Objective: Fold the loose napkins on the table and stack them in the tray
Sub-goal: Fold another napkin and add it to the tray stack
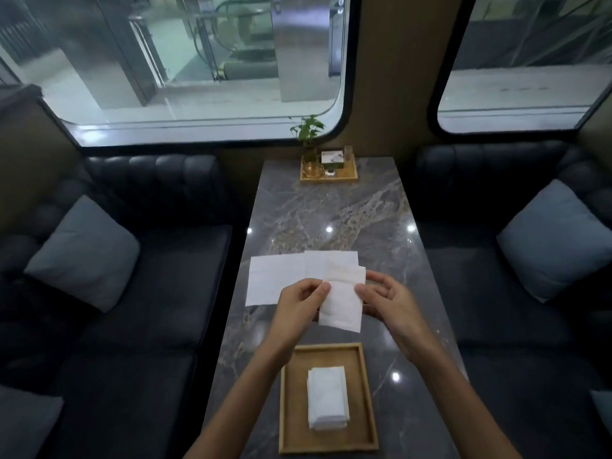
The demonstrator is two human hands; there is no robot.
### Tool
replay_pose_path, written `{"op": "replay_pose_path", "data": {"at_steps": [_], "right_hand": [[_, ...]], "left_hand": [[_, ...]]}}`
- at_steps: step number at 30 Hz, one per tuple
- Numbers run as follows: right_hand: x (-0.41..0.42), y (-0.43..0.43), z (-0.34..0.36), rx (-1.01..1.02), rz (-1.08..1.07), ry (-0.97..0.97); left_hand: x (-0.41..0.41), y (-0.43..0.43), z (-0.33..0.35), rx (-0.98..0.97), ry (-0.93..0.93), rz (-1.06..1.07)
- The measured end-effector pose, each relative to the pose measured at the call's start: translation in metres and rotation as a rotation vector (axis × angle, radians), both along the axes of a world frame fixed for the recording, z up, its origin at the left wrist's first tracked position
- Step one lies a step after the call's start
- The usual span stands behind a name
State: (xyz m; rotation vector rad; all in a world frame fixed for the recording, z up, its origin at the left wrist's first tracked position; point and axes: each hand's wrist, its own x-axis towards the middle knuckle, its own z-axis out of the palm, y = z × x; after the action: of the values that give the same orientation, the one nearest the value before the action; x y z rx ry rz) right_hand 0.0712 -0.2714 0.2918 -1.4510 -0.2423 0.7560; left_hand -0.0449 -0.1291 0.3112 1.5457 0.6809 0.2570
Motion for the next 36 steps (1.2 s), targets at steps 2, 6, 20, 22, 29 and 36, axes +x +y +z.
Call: {"op": "replay_pose_path", "data": {"at_steps": [2,6,20,22,29,36], "right_hand": [[-0.005,-0.006,-0.031,-0.047,0.039,0.052],[-0.030,-0.014,-0.106,-0.260,0.033,0.115],[-0.080,-0.008,-0.266,-0.788,-0.043,0.167],[-0.079,-0.003,-0.271,-0.791,-0.046,0.126],[-0.077,-0.001,-0.281,-0.789,-0.016,0.096],[-0.076,-0.003,-0.270,-0.831,-0.008,0.058]], "left_hand": [[-0.006,0.001,-0.027,-0.008,0.051,-0.002],[-0.025,-0.007,-0.102,-0.083,0.242,-0.017],[-0.044,-0.037,-0.266,-0.190,0.757,0.067],[-0.039,-0.034,-0.269,-0.182,0.747,0.095],[-0.042,-0.023,-0.295,-0.138,0.772,0.054],[-0.040,-0.020,-0.281,-0.042,0.947,0.001]]}}
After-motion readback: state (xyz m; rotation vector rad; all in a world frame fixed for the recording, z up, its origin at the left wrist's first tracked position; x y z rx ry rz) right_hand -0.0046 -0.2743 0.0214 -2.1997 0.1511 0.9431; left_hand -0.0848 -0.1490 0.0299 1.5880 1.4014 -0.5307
